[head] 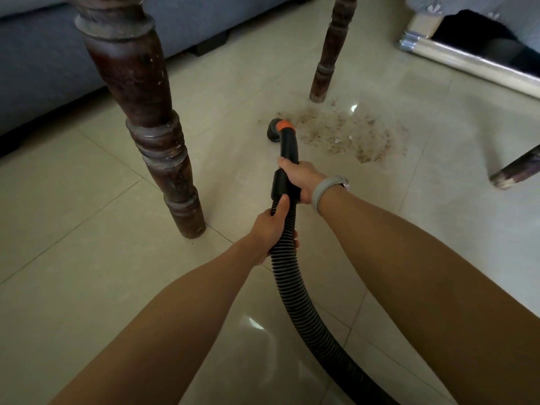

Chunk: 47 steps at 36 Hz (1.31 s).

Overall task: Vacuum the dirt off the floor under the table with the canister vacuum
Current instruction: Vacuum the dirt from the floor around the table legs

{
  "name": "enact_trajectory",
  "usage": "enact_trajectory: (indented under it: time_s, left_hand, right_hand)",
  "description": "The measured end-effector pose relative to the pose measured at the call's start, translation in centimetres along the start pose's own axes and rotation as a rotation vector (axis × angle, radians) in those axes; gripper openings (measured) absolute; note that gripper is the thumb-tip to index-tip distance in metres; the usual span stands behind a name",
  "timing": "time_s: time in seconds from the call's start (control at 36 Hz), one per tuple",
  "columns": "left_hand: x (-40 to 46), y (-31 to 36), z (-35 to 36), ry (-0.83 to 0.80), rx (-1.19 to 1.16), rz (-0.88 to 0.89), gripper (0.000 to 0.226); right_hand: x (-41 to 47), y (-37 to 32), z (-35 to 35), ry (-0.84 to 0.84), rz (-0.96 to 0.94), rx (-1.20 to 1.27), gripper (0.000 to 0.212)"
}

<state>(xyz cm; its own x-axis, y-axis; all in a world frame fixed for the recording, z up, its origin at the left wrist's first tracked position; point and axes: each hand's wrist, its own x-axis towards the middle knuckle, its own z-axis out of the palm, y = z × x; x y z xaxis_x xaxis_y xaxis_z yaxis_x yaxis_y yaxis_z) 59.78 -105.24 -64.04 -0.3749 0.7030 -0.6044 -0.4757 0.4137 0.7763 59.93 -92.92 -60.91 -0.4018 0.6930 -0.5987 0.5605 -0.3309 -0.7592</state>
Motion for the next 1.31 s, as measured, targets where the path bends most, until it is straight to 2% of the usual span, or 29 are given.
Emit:
enact_trajectory:
  time_s: [0.14,0.22,0.5,0.64,0.75,0.86,1.17,1.31]
  left_hand:
    - [0.0,-0.8,1.7,0.007,0.103,0.060,0.049]
    - [0.1,-1.4,2.8,0.026,0.127,0.064,0.047]
    - [-1.0,-3.7,4.6,-0.002,0.181,0.063,0.048]
    - [-1.3,-4.5,4.2,0.000,0.237,0.069,0.051]
    - [-1.5,-5.2,4.0,0.019,0.285,0.084,0.046]
    - [-1.5,-5.7,4.1,0.022,0.359,0.109,0.045]
    - [-1.1,-5.2,5.5,0.048,0.481,0.198,0.034]
    - [-0.9,-4.8,6.3,0.014,0.509,0.206,0.035]
  right_hand:
    - [0.4,1.5,-1.8,0.007,0.001,0.017,0.046]
    - [0.5,2.5,-2.8,0.033,0.001,0.035,0.036]
    - [-0.3,5.8,-5.0,0.084,-0.020,0.052,0.034]
    - [-1.2,6.8,-4.8,0.106,-0.045,0.028,0.038]
    - [-1.7,7.9,-4.9,0.158,-0.086,-0.086,0.045]
    - [-1.9,8.6,-5.3,0.165,-0.088,-0.099,0.048]
    - [-1.7,8.4,-7.0,0.150,0.020,0.105,0.050]
    - [-1.8,8.5,-8.1,0.173,0.037,0.170,0.042]
